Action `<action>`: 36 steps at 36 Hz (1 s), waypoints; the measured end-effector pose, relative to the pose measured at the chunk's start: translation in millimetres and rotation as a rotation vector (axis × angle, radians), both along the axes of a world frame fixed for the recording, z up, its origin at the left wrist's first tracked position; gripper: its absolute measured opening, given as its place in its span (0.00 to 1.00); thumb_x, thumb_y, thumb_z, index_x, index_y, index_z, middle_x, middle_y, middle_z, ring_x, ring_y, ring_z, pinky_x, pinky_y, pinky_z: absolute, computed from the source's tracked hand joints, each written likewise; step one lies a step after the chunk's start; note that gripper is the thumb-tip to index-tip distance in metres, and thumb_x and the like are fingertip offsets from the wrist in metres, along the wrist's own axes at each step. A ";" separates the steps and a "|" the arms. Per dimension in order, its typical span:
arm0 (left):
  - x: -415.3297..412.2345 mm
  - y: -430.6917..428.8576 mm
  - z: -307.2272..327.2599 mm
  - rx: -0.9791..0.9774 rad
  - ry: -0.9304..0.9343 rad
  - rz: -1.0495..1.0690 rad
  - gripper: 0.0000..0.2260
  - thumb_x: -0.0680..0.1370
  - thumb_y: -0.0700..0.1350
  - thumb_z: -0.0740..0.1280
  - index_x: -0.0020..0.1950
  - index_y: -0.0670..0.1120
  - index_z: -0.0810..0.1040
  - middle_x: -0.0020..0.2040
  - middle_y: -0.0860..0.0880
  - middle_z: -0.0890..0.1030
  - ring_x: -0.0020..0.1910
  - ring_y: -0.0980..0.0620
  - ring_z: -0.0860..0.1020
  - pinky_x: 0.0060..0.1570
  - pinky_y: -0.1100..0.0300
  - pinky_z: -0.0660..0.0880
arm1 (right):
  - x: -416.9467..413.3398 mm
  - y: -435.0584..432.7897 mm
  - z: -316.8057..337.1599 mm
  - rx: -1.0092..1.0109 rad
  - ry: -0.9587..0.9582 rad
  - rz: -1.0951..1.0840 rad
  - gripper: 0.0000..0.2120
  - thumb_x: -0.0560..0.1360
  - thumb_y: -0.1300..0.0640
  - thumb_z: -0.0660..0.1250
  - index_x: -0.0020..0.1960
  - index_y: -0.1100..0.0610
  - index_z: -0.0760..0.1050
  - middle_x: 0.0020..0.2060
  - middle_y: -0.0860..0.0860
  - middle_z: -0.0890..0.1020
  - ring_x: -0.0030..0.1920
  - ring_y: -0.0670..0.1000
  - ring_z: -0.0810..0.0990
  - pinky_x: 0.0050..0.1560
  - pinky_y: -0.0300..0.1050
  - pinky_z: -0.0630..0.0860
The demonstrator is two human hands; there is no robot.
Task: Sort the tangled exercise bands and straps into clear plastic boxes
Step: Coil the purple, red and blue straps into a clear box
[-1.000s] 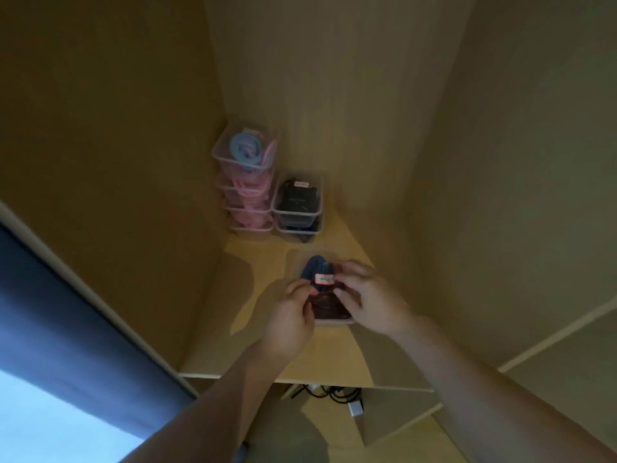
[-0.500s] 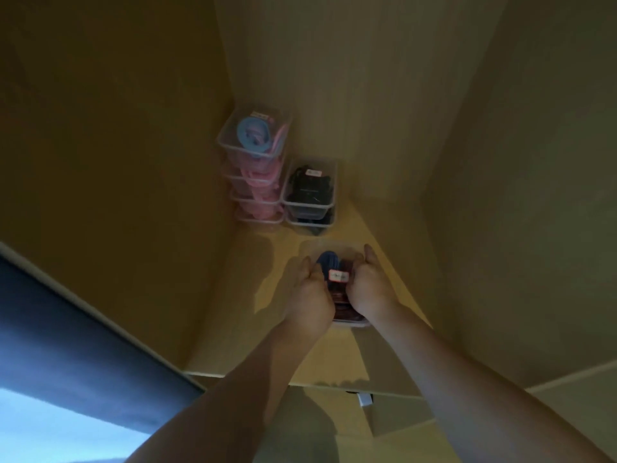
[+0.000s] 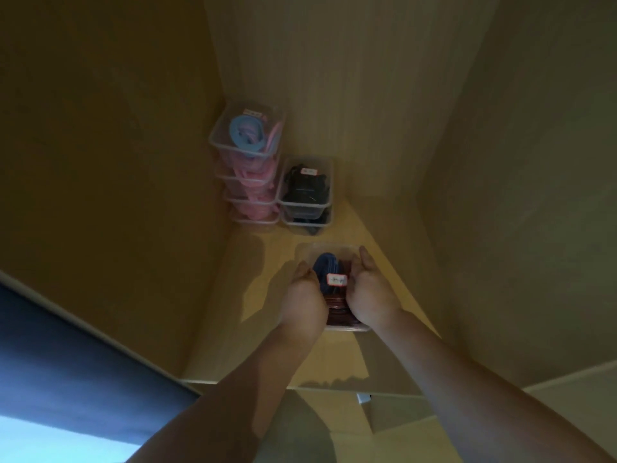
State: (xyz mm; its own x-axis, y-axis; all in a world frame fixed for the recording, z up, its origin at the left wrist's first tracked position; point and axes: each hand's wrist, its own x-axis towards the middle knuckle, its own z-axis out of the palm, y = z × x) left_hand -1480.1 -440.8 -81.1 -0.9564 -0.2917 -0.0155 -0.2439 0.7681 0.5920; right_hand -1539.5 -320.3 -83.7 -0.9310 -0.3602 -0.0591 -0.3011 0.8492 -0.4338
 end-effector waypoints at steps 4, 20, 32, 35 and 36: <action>-2.4 -10.3 -7.4 0.056 0.017 0.035 0.20 0.75 0.30 0.59 0.67 0.37 0.74 0.69 0.40 0.72 0.72 0.46 0.67 0.69 0.66 0.57 | 3.1 -0.6 5.3 0.014 0.002 -0.001 0.24 0.82 0.57 0.52 0.76 0.64 0.55 0.78 0.59 0.49 0.76 0.54 0.57 0.68 0.37 0.60; -27.5 -14.3 4.0 -0.287 -0.166 -0.212 0.26 0.84 0.50 0.44 0.79 0.43 0.42 0.79 0.47 0.41 0.78 0.53 0.40 0.74 0.59 0.37 | 0.4 -1.2 -1.8 0.132 -0.041 0.066 0.29 0.83 0.48 0.45 0.77 0.66 0.46 0.78 0.60 0.44 0.78 0.55 0.43 0.77 0.44 0.44; -36.5 -14.1 -2.2 -0.427 -0.306 -0.258 0.26 0.83 0.51 0.42 0.78 0.44 0.38 0.78 0.47 0.36 0.77 0.51 0.35 0.75 0.55 0.36 | -9.2 -3.7 -0.9 0.321 -0.081 0.115 0.27 0.82 0.43 0.41 0.78 0.50 0.41 0.77 0.56 0.36 0.77 0.56 0.40 0.77 0.52 0.43; -37.0 -14.3 -0.5 -0.415 -0.320 -0.277 0.26 0.83 0.52 0.42 0.78 0.46 0.38 0.78 0.47 0.35 0.76 0.51 0.34 0.74 0.55 0.35 | -11.0 -4.6 2.5 0.370 -0.100 0.119 0.27 0.82 0.43 0.40 0.79 0.49 0.40 0.77 0.56 0.35 0.77 0.57 0.39 0.77 0.53 0.42; -36.7 -15.2 0.1 -0.417 -0.305 -0.286 0.25 0.83 0.52 0.42 0.78 0.47 0.38 0.78 0.48 0.35 0.76 0.51 0.34 0.74 0.55 0.35 | -11.6 -5.0 3.8 0.373 -0.102 0.123 0.27 0.82 0.43 0.40 0.79 0.49 0.39 0.77 0.56 0.35 0.77 0.56 0.39 0.76 0.53 0.41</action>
